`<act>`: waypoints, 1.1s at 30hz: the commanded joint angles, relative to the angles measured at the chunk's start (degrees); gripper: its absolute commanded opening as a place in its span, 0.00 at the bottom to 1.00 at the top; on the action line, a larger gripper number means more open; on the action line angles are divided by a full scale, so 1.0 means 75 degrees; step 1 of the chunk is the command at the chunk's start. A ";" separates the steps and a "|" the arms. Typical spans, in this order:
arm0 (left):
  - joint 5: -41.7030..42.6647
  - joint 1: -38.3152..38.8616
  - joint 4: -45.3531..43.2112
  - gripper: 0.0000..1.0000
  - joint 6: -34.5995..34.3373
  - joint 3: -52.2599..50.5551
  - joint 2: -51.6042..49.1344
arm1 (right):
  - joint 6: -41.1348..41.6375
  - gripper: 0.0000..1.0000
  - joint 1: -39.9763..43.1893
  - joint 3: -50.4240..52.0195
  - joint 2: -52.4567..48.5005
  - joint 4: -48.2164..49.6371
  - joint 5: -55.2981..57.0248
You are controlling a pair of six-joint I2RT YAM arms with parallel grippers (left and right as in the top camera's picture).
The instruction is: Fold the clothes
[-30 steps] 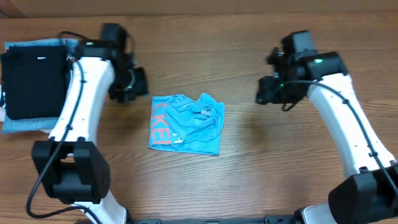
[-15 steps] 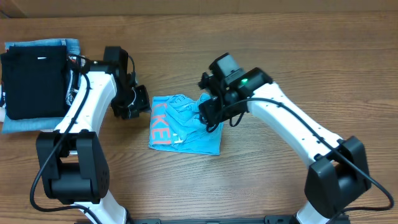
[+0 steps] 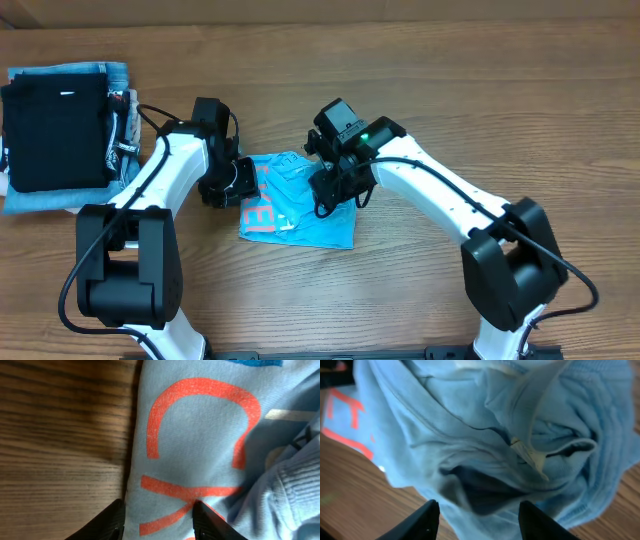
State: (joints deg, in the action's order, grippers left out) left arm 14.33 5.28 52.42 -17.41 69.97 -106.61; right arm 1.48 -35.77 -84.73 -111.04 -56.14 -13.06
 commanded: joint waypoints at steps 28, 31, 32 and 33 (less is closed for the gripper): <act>0.0009 0.0286 -0.0096 0.46 0.0152 -0.0198 0.0128 | 0.2806 0.06 0.0041 0.0583 -0.0154 -0.3060 0.2145; 0.0006 0.0286 -0.0079 0.48 0.0152 -0.0198 0.0128 | 0.2804 0.17 0.0041 0.0233 -0.0020 -0.2792 0.2162; 0.0006 0.0286 -0.0070 0.48 0.0152 -0.0198 0.0128 | 0.2806 0.19 0.0044 0.0020 0.0052 -0.2745 0.2162; 0.0006 0.0286 -0.0067 0.48 0.0152 -0.0198 0.0128 | 0.2804 0.26 0.0044 -0.0219 0.0134 -0.2710 0.2165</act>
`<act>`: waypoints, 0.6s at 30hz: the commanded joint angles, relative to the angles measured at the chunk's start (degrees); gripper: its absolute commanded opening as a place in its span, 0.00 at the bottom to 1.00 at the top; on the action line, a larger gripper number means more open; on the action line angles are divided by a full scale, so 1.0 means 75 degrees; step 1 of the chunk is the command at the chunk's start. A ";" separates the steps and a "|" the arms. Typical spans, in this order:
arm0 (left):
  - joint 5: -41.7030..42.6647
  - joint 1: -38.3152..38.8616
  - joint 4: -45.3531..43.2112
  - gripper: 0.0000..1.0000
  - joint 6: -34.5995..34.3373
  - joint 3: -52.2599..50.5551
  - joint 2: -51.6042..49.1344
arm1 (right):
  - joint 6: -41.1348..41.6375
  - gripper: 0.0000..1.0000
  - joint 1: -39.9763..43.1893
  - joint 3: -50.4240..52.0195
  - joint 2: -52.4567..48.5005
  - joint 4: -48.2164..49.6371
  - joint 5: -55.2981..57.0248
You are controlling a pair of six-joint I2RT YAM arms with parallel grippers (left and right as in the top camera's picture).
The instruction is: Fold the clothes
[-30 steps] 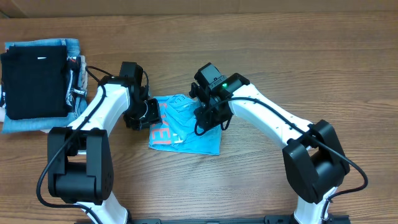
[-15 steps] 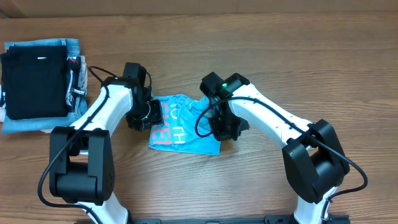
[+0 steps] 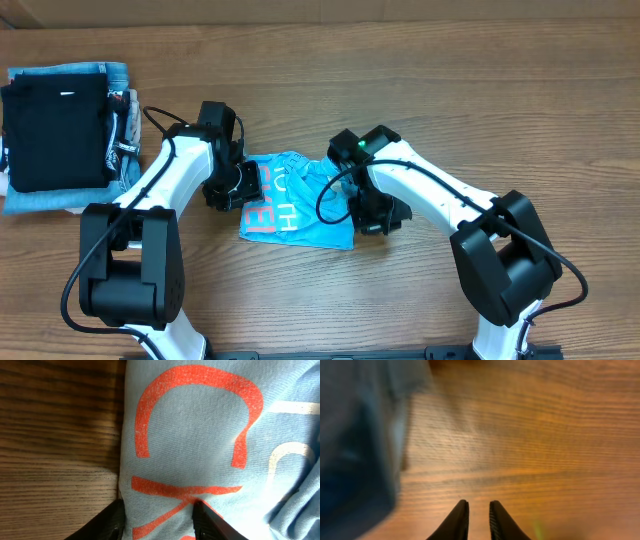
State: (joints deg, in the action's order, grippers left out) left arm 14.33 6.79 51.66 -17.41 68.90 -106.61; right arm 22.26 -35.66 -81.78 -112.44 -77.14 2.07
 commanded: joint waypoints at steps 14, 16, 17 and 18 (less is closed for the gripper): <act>0.0009 0.0087 0.0047 0.50 0.0152 -0.0055 0.0128 | -0.0344 0.49 -0.0044 -0.1253 0.0460 0.0580 -0.0877; 0.0009 0.0087 0.0047 0.50 0.0152 -0.0055 0.0128 | -0.0341 0.49 -0.0099 -0.1096 0.0417 0.0659 -0.0944; 0.0009 0.0087 0.0047 0.50 0.0152 -0.0055 0.0128 | -0.0341 0.49 -0.0128 -0.1035 0.0393 0.0688 -0.0965; 0.0009 0.0087 0.0047 0.50 0.0152 -0.0055 0.0128 | -0.0338 0.49 -0.0137 -0.0968 0.0344 0.0720 -0.0979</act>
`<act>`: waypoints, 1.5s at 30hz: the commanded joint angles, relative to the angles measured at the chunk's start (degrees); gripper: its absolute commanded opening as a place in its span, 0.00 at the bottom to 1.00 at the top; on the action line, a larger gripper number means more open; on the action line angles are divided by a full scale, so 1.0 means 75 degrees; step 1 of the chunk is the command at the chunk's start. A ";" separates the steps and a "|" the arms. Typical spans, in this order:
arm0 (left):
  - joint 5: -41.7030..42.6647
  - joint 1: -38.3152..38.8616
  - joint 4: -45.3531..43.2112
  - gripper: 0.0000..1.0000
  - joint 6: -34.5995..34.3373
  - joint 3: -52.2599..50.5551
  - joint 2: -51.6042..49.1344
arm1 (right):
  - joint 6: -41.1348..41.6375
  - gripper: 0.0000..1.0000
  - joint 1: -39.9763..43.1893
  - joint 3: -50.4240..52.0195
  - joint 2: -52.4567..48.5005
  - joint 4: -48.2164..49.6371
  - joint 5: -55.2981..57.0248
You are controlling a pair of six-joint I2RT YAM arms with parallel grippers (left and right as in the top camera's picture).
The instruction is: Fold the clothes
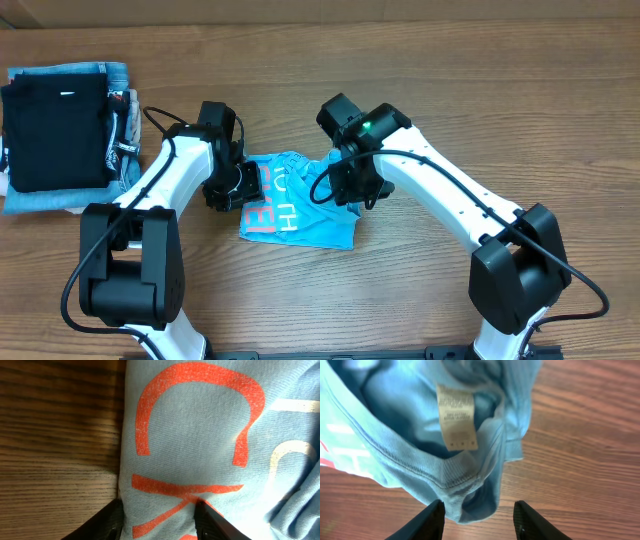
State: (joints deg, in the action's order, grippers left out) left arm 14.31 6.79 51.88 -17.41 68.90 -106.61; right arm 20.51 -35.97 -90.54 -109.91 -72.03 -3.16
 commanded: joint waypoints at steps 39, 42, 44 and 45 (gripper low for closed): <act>0.0012 0.0087 0.0047 0.49 0.0152 -0.0055 0.0128 | -0.1035 0.37 0.0414 -0.0224 -0.0058 0.0883 0.0239; 0.0012 0.0087 0.0050 0.49 0.0152 -0.0055 0.0128 | -0.1145 0.38 0.0431 -0.0221 -0.0414 0.1329 0.0408; 0.0012 0.0087 0.0050 0.49 0.0152 -0.0055 0.0128 | -0.1148 0.38 0.0466 -0.0224 -0.0676 0.1539 0.0402; 0.0012 0.0087 0.0050 0.50 0.0152 -0.0055 0.0128 | -0.1148 0.38 0.0487 -0.0224 -0.0801 0.1606 0.0405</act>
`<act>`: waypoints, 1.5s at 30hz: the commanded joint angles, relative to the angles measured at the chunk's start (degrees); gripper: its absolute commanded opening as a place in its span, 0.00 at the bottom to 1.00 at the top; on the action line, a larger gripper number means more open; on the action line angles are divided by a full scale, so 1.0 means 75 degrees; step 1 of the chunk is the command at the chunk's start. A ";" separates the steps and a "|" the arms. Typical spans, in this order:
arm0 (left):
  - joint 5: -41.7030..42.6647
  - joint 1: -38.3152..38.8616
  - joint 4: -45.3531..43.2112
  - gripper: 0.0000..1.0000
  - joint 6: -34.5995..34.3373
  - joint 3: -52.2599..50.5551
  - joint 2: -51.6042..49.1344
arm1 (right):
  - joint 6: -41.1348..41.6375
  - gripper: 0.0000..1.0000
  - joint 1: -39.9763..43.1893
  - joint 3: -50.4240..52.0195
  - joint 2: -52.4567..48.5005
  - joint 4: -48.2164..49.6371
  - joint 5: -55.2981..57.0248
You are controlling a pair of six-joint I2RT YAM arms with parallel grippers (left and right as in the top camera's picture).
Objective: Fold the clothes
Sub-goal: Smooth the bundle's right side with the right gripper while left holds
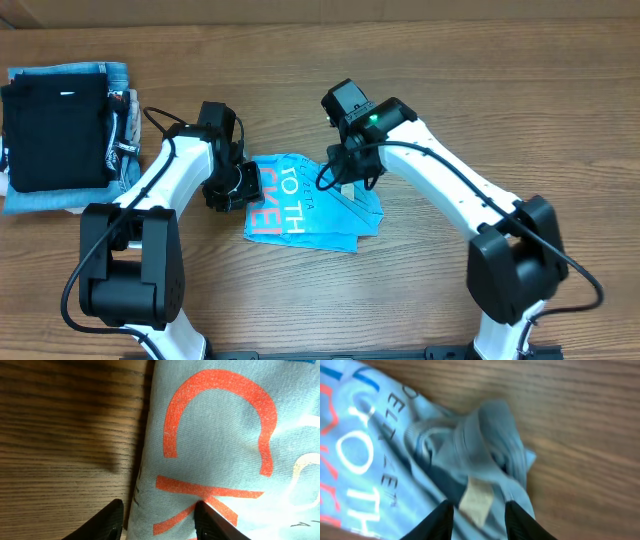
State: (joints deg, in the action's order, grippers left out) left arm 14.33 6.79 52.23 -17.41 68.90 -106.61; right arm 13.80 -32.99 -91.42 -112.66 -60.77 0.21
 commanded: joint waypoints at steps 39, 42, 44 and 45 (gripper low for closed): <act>0.0009 0.0087 0.0023 0.50 0.0152 -0.0055 0.0128 | -0.0455 0.33 0.0813 -0.0364 -0.0178 -0.0111 -0.2043; 0.0009 0.0087 0.0026 0.50 0.0152 -0.0055 0.0128 | -0.0452 0.33 0.0627 -0.0361 -0.0420 -0.0032 -0.2043; 0.0009 0.0087 0.0026 0.50 0.0152 -0.0055 0.0128 | -0.0455 0.33 0.0495 -0.0361 -0.0545 0.0044 -0.2043; 0.0009 0.0087 0.0026 0.50 0.0152 -0.0055 0.0128 | -0.0452 0.33 0.0431 -0.0361 -0.0586 0.0073 -0.2043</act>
State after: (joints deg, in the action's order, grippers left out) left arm 14.33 6.79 52.29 -17.41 68.90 -106.61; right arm 11.73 -28.38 -93.14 -115.92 -60.86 -13.26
